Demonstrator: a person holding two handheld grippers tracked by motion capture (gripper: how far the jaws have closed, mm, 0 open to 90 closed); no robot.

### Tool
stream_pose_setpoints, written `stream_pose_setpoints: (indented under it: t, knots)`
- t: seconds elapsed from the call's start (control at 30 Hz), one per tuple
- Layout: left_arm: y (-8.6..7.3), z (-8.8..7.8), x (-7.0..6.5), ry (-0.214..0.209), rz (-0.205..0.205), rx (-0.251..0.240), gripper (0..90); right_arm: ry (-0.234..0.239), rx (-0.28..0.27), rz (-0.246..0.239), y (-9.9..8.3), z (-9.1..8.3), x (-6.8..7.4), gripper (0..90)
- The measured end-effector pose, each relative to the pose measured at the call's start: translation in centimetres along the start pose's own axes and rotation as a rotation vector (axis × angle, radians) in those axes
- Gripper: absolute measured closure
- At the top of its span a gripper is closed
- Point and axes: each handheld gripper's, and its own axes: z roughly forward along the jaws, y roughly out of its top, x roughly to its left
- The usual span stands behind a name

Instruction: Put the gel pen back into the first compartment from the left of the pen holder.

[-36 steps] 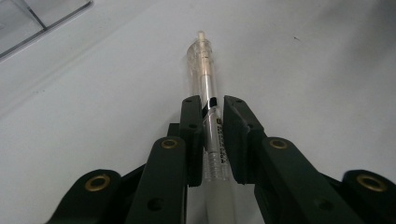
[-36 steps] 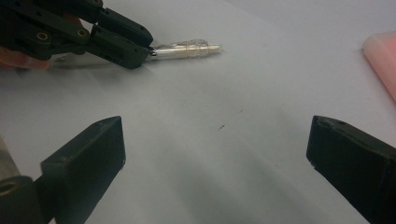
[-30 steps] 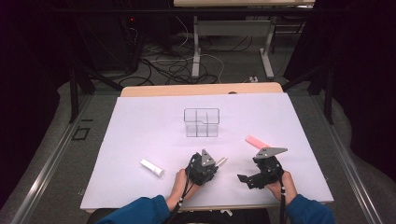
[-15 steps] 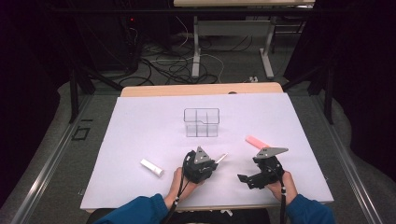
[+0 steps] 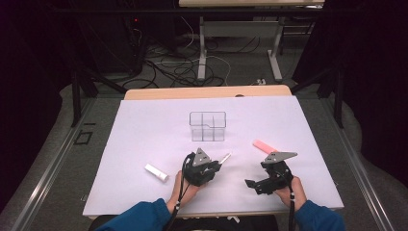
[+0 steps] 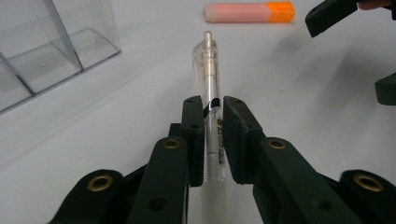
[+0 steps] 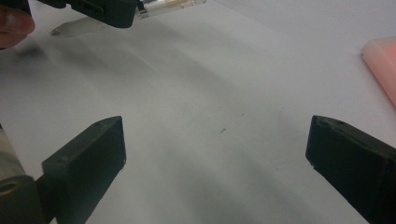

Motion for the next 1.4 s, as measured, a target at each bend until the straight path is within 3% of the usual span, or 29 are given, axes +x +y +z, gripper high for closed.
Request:
stream_pose_setpoints:
  t: [0.63, 1.07, 1.1, 1.13, 1.4]
  knots:
    - [0.6, -1.2, 1.3, 0.026, -0.012, -0.077, 79.4, -0.002, 0.01, 0.001, 0.0, -0.1, 0.0, 4.7]
    - [1.2, -1.6, 2.4, 0.046, -0.02, -0.115, 79.3, 0.002, -0.011, 0.008, -0.1, 0.1, 0.0, 4.7]
    - [1.2, -1.6, 2.5, 0.046, -0.023, -0.115, 79.3, 0.001, 0.021, 0.004, 0.0, 0.0, 0.0, 4.7]
    - [1.3, -1.6, 2.5, 0.045, -0.028, -0.12, 79.3, 0.003, -0.027, 0.01, -0.1, 0.3, 0.0, 4.7]
    - [1.6, -1.6, 3.2, 0.058, -0.028, -0.121, 79.3, -0.001, 0.016, 0.007, 0.0, 0.1, 0.0, 4.7]
